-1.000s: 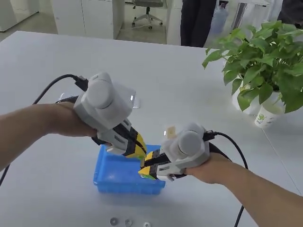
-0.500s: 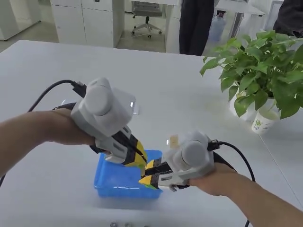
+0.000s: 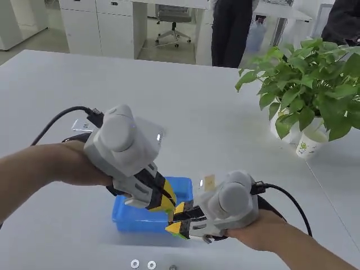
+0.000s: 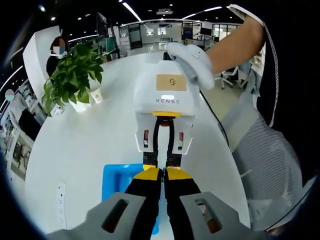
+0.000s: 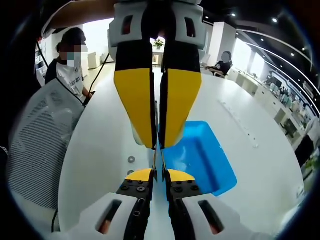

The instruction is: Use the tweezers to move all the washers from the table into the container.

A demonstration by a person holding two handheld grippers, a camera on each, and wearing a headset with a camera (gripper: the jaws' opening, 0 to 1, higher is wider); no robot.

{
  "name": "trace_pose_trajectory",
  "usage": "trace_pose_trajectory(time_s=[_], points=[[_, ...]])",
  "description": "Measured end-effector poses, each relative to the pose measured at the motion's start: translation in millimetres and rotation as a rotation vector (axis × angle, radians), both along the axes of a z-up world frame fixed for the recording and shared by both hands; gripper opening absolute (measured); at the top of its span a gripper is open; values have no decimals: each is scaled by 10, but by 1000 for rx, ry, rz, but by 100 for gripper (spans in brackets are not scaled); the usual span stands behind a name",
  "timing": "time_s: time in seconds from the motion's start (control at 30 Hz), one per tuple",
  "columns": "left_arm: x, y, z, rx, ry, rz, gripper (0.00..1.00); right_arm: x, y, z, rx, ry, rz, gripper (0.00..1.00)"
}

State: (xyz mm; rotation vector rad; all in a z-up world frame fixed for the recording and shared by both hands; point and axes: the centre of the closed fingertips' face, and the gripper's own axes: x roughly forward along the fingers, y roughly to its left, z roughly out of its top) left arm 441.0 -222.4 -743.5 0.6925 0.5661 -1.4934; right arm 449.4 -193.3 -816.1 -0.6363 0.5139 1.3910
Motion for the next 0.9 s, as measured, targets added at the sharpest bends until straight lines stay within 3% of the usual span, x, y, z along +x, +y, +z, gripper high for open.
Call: trace_pose_trajectory(time_s=[0.5, 0.9], points=[[-220, -34, -192, 6, 23, -21, 6, -239, -60, -188, -11, 34, -9, 12], [-330, -54, -288, 3, 35, -32, 6, -354, -87, -284, -18, 52, -15, 12]])
